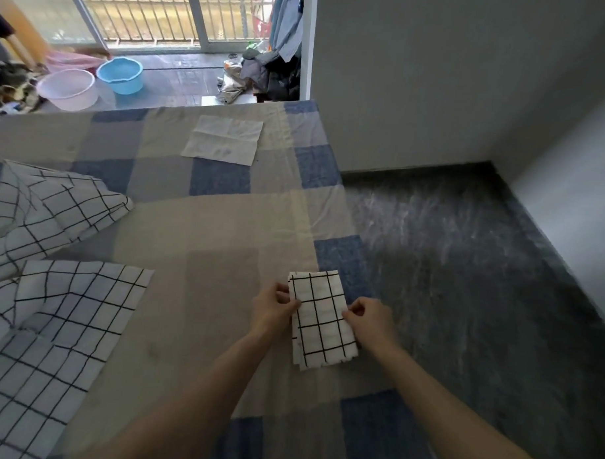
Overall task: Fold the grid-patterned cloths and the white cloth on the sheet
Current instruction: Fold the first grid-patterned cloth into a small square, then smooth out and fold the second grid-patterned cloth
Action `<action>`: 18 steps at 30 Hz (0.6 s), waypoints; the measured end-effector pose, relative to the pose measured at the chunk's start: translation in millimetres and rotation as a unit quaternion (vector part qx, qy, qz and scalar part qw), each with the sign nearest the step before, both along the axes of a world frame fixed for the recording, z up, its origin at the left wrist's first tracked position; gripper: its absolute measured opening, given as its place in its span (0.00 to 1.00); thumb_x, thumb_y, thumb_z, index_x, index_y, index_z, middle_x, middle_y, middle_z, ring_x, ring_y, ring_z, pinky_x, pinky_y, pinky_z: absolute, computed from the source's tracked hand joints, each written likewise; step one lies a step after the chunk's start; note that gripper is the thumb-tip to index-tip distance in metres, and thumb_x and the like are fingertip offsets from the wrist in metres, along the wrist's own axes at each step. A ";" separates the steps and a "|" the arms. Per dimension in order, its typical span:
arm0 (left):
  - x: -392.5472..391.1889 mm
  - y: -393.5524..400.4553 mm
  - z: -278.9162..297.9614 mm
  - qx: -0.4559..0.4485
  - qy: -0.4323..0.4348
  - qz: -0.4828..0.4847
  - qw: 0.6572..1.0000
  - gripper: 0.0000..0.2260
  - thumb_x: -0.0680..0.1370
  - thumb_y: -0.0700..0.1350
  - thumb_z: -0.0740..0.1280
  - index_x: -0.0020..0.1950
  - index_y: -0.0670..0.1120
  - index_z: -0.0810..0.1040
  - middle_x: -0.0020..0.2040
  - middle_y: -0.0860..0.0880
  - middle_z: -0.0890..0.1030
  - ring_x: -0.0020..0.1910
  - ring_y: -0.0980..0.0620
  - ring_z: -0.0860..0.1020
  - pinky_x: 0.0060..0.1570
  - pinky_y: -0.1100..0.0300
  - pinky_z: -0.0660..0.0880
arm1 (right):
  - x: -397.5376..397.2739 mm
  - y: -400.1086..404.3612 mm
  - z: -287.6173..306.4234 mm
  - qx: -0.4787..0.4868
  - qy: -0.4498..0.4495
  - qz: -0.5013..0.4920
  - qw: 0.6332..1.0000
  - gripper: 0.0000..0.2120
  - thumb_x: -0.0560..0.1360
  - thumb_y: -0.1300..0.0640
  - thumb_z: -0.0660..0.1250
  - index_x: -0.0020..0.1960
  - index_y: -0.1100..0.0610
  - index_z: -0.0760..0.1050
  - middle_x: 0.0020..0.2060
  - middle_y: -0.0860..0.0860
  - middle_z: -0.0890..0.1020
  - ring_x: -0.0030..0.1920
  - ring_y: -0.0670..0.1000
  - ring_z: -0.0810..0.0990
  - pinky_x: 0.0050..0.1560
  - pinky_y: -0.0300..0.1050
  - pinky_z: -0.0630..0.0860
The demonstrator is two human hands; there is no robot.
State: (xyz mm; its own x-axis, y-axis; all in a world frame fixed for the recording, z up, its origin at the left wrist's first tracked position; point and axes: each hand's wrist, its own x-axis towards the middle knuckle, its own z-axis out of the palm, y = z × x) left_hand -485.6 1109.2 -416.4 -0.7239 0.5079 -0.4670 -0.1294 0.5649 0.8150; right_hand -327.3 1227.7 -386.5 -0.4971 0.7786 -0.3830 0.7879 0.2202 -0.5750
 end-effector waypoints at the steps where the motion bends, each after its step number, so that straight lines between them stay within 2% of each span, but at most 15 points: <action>1: -0.8 2.3 -3.5 0.000 0.003 0.007 1.000 0.10 0.70 0.38 0.75 0.42 0.49 0.76 0.35 0.48 0.81 0.37 0.48 0.82 0.40 0.51 0.81 | -0.7 3.3 -1.5 0.003 -0.003 0.008 1.000 0.06 0.75 0.52 0.70 0.40 0.51 0.78 0.38 0.48 0.81 0.38 0.42 0.78 0.38 0.38 0.73; 3: -1.4 6.8 -5.1 -0.003 0.007 0.018 1.000 0.11 0.70 0.38 0.74 0.42 0.50 0.75 0.36 0.48 0.80 0.39 0.46 0.82 0.41 0.50 0.81 | -1.3 10.1 -4.5 0.012 -0.004 0.020 1.000 0.07 0.75 0.51 0.70 0.41 0.53 0.79 0.37 0.48 0.81 0.39 0.44 0.78 0.42 0.43 0.77; 7: -1.2 11.5 -4.3 -0.015 0.025 0.029 0.999 0.11 0.70 0.38 0.75 0.42 0.49 0.74 0.36 0.49 0.80 0.39 0.48 0.81 0.38 0.57 0.77 | -1.4 18.3 -9.8 0.009 -0.021 0.050 0.999 0.07 0.74 0.49 0.69 0.42 0.53 0.79 0.37 0.47 0.81 0.39 0.45 0.79 0.43 0.47 0.80; 10: 4.6 8.9 -2.2 -0.030 0.035 0.027 0.999 0.14 0.70 0.38 0.75 0.47 0.48 0.72 0.37 0.49 0.78 0.40 0.47 0.79 0.41 0.52 0.78 | 0.1 22.5 -10.6 0.016 -0.039 0.070 0.997 0.07 0.74 0.49 0.69 0.41 0.52 0.78 0.37 0.47 0.81 0.38 0.46 0.79 0.42 0.48 0.80; 12: 11.0 6.0 3.4 -0.042 0.071 -0.002 0.997 0.15 0.71 0.38 0.73 0.52 0.48 0.70 0.41 0.49 0.76 0.42 0.48 0.77 0.40 0.57 0.74 | -0.2 23.6 -10.7 0.045 -0.049 0.099 0.993 0.07 0.74 0.49 0.69 0.43 0.52 0.75 0.39 0.47 0.80 0.40 0.47 0.79 0.41 0.48 0.79; 13: 15.2 4.7 7.9 -0.067 0.121 -0.039 0.990 0.15 0.72 0.40 0.72 0.55 0.47 0.70 0.46 0.49 0.76 0.45 0.49 0.75 0.41 0.59 0.72 | -1.2 23.4 -11.0 0.080 -0.053 0.121 0.988 0.07 0.75 0.50 0.68 0.46 0.53 0.73 0.42 0.47 0.79 0.42 0.48 0.78 0.41 0.46 0.77; 14: 18.6 2.7 11.7 -0.100 0.204 -0.096 0.969 0.16 0.73 0.42 0.70 0.58 0.47 0.70 0.53 0.49 0.75 0.50 0.49 0.74 0.46 0.59 0.72 | -2.3 21.8 -10.6 0.125 -0.049 0.148 0.980 0.08 0.75 0.51 0.67 0.49 0.53 0.71 0.46 0.47 0.76 0.44 0.49 0.77 0.40 0.44 0.75; 16: 23.7 -3.0 16.0 -0.131 0.344 -0.245 0.897 0.19 0.74 0.48 0.68 0.64 0.49 0.71 0.65 0.49 0.70 0.63 0.48 0.69 0.59 0.56 0.67 | -4.4 16.7 -8.6 0.190 -0.031 0.224 0.955 0.10 0.75 0.53 0.65 0.55 0.52 0.69 0.50 0.47 0.73 0.49 0.50 0.76 0.38 0.39 0.72; 18: 27.8 -9.2 14.4 -0.150 0.358 -0.376 0.842 0.21 0.75 0.52 0.66 0.68 0.53 0.69 0.72 0.52 0.65 0.70 0.48 0.63 0.67 0.54 0.61 | -6.9 10.2 -4.1 0.207 -0.029 0.321 0.924 0.12 0.76 0.52 0.64 0.59 0.50 0.70 0.55 0.46 0.72 0.55 0.48 0.74 0.36 0.32 0.64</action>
State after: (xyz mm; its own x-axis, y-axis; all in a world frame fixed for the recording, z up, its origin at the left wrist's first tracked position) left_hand -457.8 1100.0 -402.0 -0.4015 0.8848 -0.2365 0.8192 0.4624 0.3393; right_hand -334.2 1237.9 -390.5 -0.8949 0.4170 -0.1589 0.4462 0.8438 -0.2983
